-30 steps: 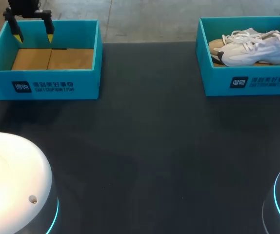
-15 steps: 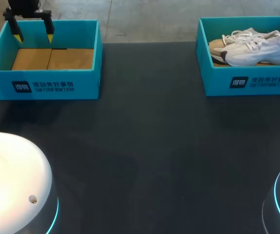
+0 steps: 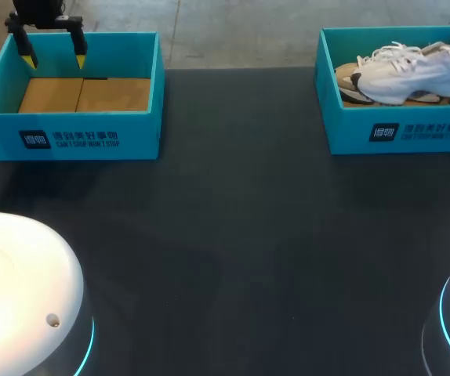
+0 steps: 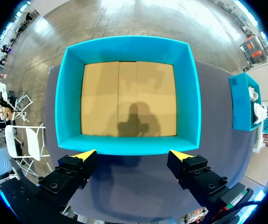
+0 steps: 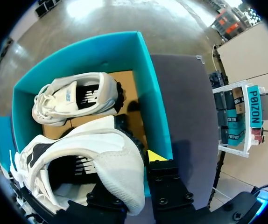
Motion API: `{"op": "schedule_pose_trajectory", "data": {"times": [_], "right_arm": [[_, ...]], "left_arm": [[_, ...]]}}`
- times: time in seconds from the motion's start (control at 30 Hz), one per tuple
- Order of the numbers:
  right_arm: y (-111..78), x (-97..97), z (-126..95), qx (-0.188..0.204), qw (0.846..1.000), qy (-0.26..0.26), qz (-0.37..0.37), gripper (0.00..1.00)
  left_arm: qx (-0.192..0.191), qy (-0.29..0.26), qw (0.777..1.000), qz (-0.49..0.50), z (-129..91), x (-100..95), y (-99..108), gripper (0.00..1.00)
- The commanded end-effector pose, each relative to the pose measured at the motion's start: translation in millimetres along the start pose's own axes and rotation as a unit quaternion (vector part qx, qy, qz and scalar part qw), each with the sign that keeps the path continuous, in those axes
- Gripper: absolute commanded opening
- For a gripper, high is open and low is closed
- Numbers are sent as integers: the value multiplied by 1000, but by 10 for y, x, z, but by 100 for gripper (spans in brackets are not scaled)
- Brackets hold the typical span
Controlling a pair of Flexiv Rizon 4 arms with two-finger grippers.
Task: Take the shoe out of the shoebox, open the shoe tongue, remove and reinsert the insole, then place the shoe into the shoebox
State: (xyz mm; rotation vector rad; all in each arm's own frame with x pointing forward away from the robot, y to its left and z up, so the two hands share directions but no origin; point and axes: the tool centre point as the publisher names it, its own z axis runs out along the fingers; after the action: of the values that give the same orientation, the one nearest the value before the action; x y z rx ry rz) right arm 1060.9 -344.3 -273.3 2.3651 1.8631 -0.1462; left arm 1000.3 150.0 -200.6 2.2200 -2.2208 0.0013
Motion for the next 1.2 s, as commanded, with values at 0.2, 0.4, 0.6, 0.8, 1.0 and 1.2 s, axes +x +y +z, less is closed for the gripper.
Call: {"op": "schedule_pose_trajectory", "data": {"times": [0.2, 0.4, 0.6, 0.8, 1.0, 1.2], "right_arm": [[-33, 7, -177, -6, 1000, -4, 19, 0], [-128, 9, -304, -8, 999, -8, 31, 0], [-289, 11, -436, -3, 999, -17, 52, 0], [-541, 43, -606, -11, 998, -14, 66, 0], [-840, 139, -764, -20, 997, -6, 70, 0], [-1233, 325, -875, -25, 997, -10, 66, 0]], "left_arm": [[0, 0, 1000, 0, -3, 0, 1, 100], [0, 0, 1000, 0, -3, 0, 1, 100], [0, 0, 1000, 0, -3, 0, 1, 100], [0, 0, 1000, 0, -3, 0, 1, 100], [0, 0, 1000, 0, -3, 0, 1, 100], [0, 0, 1000, 0, -3, 0, 1, 100]]}}
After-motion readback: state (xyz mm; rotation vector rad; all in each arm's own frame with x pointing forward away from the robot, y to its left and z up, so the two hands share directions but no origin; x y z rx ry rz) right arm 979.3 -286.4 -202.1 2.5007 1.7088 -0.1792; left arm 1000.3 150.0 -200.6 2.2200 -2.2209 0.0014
